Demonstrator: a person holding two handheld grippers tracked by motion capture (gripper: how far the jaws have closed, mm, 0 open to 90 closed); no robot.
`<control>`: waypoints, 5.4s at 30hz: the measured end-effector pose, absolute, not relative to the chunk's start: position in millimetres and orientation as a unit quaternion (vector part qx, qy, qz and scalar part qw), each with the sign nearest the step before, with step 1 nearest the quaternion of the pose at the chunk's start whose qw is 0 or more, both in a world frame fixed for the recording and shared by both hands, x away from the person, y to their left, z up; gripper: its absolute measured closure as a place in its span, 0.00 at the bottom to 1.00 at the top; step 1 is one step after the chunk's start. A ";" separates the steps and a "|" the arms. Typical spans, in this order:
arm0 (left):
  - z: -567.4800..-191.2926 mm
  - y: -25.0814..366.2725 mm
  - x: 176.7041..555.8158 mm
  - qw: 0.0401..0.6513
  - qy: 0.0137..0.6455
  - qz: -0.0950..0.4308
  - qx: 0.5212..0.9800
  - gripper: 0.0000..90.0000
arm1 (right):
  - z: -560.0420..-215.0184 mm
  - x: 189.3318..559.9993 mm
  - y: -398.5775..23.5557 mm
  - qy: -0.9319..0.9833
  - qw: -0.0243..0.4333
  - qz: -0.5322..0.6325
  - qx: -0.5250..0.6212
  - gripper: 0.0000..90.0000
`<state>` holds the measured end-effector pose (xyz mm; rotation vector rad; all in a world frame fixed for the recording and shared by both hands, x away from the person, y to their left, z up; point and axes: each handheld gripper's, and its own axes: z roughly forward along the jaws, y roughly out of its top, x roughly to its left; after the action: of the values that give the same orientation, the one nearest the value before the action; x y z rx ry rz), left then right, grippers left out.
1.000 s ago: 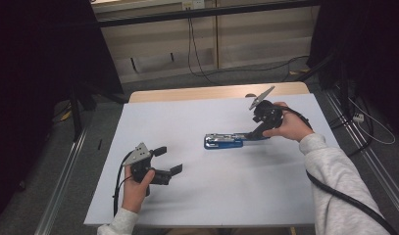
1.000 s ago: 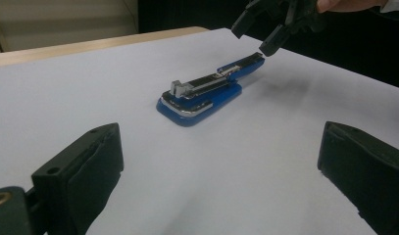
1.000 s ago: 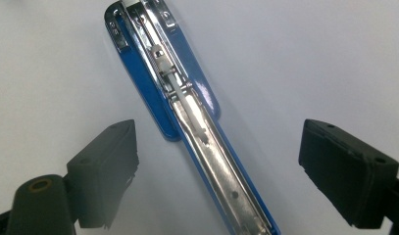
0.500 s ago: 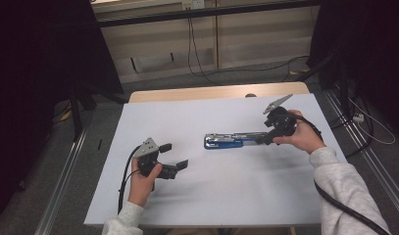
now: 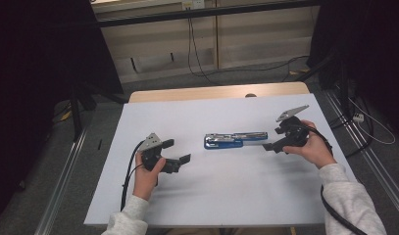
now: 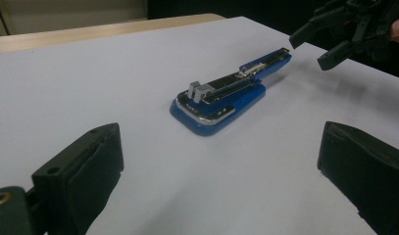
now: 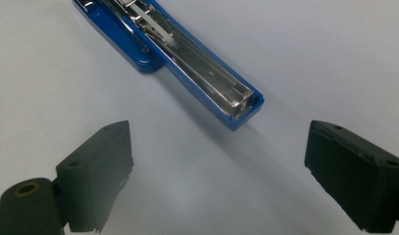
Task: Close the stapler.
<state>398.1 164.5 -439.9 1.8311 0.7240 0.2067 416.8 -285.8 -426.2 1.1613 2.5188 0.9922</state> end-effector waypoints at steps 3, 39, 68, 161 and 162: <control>-441.1 160.8 399.5 0.544 0.307 0.089 0.776 0.04 | -429.9 413.6 -289.3 0.848 0.102 0.333 0.399 0.11; -456.3 116.7 436.3 0.483 0.353 0.078 0.798 0.81 | -451.3 408.1 -285.8 0.823 0.144 0.305 0.457 0.93; -468.2 86.7 457.3 0.435 0.350 0.081 0.826 0.97 | -454.0 415.0 -275.3 0.815 0.160 0.310 0.462 1.00; -422.4 165.3 381.0 0.498 0.340 0.091 0.792 0.09 | -424.7 311.7 -279.6 0.790 0.141 0.408 0.436 0.16; -422.1 166.3 379.9 0.500 0.341 0.092 0.791 0.09 | -424.6 311.0 -279.6 0.789 0.139 0.409 0.437 0.16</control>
<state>379.9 166.3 -422.1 1.9118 0.8244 0.2222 311.0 -279.6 -424.6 1.2644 2.2805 1.1819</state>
